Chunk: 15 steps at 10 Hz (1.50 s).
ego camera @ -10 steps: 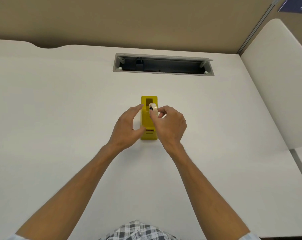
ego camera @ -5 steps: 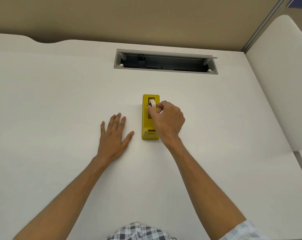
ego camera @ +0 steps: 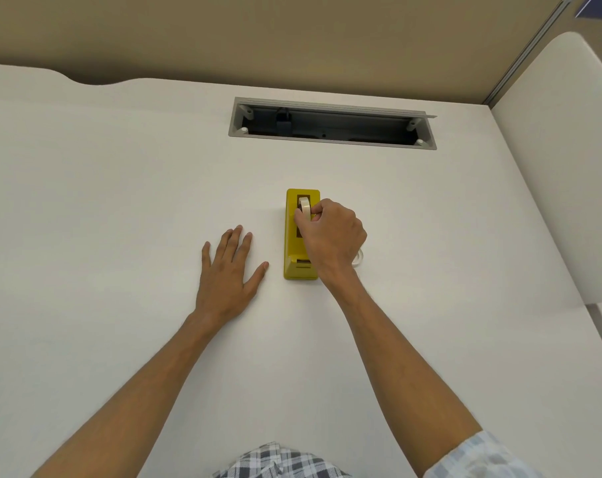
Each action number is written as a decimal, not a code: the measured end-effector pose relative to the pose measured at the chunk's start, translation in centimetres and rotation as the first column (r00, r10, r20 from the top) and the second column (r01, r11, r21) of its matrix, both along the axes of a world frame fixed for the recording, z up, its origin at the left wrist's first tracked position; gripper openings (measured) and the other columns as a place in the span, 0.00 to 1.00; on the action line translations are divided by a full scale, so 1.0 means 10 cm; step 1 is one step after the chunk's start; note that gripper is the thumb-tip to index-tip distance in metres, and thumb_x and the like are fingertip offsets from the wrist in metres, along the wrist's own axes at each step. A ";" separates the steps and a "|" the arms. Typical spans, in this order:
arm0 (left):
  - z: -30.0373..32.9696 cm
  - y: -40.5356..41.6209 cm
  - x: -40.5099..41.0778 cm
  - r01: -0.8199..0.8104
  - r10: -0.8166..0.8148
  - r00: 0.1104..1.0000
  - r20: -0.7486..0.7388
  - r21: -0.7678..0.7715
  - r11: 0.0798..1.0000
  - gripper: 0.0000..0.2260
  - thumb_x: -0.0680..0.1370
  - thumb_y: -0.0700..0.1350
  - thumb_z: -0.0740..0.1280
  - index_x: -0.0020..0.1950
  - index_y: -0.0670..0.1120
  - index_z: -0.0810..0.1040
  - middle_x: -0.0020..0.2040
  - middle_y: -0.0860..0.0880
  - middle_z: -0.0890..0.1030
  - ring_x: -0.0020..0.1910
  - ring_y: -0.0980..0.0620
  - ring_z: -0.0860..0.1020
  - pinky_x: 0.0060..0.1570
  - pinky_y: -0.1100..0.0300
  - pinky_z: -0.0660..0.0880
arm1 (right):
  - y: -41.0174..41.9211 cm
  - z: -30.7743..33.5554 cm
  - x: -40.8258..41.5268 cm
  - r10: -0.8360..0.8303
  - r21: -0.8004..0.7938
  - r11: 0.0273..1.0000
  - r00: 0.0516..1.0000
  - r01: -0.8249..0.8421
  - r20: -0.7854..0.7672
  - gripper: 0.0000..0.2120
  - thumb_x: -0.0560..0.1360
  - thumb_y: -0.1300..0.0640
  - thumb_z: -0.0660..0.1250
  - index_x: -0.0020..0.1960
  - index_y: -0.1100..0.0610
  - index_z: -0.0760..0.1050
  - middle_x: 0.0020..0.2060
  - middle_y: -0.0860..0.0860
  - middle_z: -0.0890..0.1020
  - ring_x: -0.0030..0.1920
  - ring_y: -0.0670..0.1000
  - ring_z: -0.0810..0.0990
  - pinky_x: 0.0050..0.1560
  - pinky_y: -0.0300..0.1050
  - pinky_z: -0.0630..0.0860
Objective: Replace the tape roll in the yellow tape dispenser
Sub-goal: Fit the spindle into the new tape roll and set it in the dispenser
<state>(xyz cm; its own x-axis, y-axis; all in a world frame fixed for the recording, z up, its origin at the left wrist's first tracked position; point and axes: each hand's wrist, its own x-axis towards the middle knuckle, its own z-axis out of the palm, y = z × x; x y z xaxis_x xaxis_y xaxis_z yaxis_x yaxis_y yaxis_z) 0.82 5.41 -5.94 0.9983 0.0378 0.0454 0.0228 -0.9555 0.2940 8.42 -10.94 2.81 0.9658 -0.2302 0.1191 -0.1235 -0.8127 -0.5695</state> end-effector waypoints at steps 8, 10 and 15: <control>-0.03 0.00 0.00 -0.008 0.008 1.000 0.029 -0.005 1.000 0.31 0.78 0.63 0.47 0.77 0.48 0.58 0.79 0.48 0.56 0.78 0.51 0.52 0.75 0.44 0.47 | -0.04 0.02 0.09 0.089 -0.071 0.993 0.996 -0.091 -0.027 0.17 0.69 0.40 0.72 0.49 0.52 0.78 0.39 0.47 0.79 0.38 0.52 0.77 0.34 0.43 0.66; -0.02 -0.01 -0.01 -0.011 0.011 0.999 0.036 -0.002 1.000 0.31 0.78 0.63 0.47 0.77 0.47 0.58 0.79 0.48 0.57 0.78 0.51 0.53 0.75 0.44 0.47 | -0.11 -0.01 0.09 0.323 -0.117 0.940 0.946 -0.320 0.005 0.20 0.73 0.46 0.69 0.63 0.50 0.74 0.57 0.50 0.75 0.53 0.52 0.76 0.41 0.44 0.70; -0.04 0.00 0.00 -0.011 0.012 0.999 0.046 -0.024 1.000 0.31 0.78 0.63 0.47 0.77 0.48 0.59 0.79 0.48 0.57 0.78 0.51 0.53 0.75 0.44 0.47 | -0.16 0.00 0.08 0.376 -0.137 0.915 0.925 -0.380 -0.055 0.16 0.73 0.50 0.67 0.60 0.52 0.76 0.50 0.51 0.77 0.50 0.54 0.75 0.47 0.50 0.74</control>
<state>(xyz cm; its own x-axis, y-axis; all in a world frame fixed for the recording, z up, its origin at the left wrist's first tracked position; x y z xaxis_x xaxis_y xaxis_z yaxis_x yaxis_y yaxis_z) 0.80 5.41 -6.37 0.9946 0.0506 0.0903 0.0194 -0.9480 0.3177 9.26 -12.56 2.80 0.9807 0.1702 0.0963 0.1954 -0.8739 -0.4451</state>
